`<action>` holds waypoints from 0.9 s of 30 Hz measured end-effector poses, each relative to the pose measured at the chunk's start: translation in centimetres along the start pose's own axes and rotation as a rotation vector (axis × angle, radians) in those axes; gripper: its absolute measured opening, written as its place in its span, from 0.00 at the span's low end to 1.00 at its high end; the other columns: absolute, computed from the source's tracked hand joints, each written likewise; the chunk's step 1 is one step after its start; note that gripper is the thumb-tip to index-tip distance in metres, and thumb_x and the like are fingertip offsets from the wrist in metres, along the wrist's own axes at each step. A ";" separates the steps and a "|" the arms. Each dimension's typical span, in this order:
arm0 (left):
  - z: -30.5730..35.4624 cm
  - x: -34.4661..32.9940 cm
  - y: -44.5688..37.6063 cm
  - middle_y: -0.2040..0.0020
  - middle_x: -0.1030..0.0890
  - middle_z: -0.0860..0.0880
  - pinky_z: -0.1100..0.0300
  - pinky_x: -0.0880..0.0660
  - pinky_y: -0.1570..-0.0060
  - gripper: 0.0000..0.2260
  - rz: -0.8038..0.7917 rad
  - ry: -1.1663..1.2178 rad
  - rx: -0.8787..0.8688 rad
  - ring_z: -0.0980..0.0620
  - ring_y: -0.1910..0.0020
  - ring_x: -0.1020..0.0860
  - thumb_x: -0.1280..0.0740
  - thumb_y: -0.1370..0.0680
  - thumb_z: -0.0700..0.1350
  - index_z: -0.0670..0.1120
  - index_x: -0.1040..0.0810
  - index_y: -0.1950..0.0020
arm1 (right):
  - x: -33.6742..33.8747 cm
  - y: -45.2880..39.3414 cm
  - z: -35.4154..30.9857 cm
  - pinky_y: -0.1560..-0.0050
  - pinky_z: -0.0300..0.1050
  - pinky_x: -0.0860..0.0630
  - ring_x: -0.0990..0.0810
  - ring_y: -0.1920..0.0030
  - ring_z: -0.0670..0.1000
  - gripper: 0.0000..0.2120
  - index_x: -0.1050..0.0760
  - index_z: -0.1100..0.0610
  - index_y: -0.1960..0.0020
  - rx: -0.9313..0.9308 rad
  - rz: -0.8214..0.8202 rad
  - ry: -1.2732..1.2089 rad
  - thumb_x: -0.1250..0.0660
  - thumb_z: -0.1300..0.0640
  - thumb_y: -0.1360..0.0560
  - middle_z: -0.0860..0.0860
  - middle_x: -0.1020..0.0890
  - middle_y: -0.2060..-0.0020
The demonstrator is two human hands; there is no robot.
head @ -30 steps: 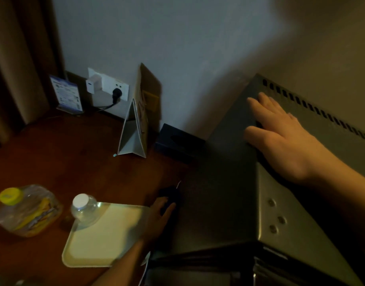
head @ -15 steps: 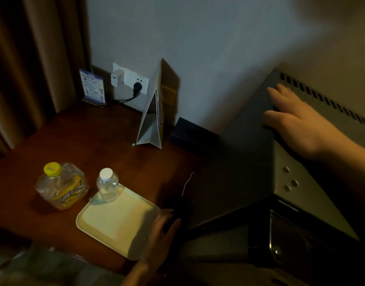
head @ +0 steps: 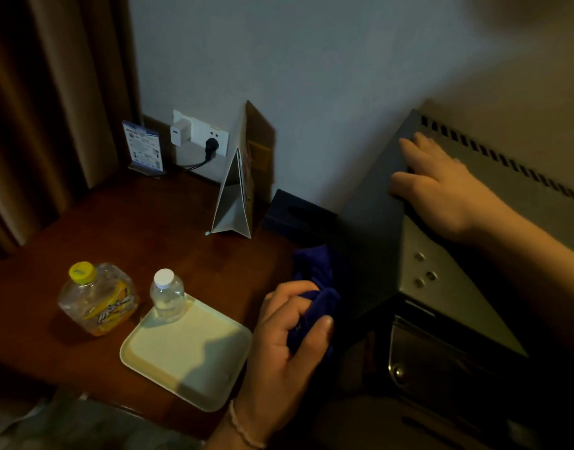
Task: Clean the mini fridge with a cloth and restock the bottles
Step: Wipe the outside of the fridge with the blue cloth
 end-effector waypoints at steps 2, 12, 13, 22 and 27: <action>0.0 -0.1 -0.4 0.39 0.24 0.52 0.40 0.28 0.42 0.17 -0.008 -0.009 -0.008 0.43 0.40 0.25 0.39 0.22 0.65 0.54 0.21 0.47 | -0.1 -0.1 0.2 0.23 0.56 0.54 0.53 0.19 0.51 0.35 0.44 0.59 0.21 0.004 -0.002 0.016 0.45 0.44 0.24 0.54 0.47 0.19; -9.0 0.5 0.5 0.42 0.24 0.57 0.39 0.29 0.42 0.18 -0.010 -0.036 0.167 0.50 0.42 0.24 0.40 0.24 0.69 0.58 0.20 0.47 | 0.0 -0.3 0.3 0.22 0.56 0.54 0.54 0.19 0.52 0.30 0.45 0.58 0.20 0.007 0.029 0.055 0.43 0.50 0.19 0.54 0.49 0.19; -10.2 0.6 0.8 0.43 0.24 0.58 0.39 0.29 0.41 0.18 -0.018 -0.035 0.199 0.51 0.42 0.24 0.40 0.24 0.69 0.59 0.20 0.46 | 0.0 -0.3 0.3 0.22 0.57 0.54 0.53 0.19 0.53 0.32 0.46 0.57 0.20 0.006 0.029 0.053 0.44 0.48 0.19 0.54 0.50 0.19; -11.6 1.1 2.0 0.48 0.22 0.56 0.58 0.27 0.47 0.13 -0.017 -0.049 0.285 0.58 0.48 0.23 0.38 0.23 0.63 0.60 0.20 0.47 | 0.3 0.3 0.6 0.22 0.58 0.51 0.52 0.19 0.53 0.33 0.49 0.56 0.19 -0.021 0.050 0.051 0.43 0.47 0.20 0.54 0.50 0.19; -8.3 1.2 1.8 0.52 0.22 0.47 0.57 0.26 0.50 0.22 -0.014 -0.073 0.248 0.56 0.53 0.22 0.40 0.27 0.66 0.49 0.21 0.52 | 0.0 2.2 0.9 0.23 0.58 0.50 0.52 0.19 0.53 0.32 0.50 0.56 0.18 -0.079 0.042 0.054 0.49 0.43 0.17 0.53 0.51 0.18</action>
Point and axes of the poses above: each hand's wrist, its own y-axis away from the middle knuckle, its own x-axis out of the back of the hand, z = x × y, the point moved 7 cm from there along -y, towards the middle knuckle
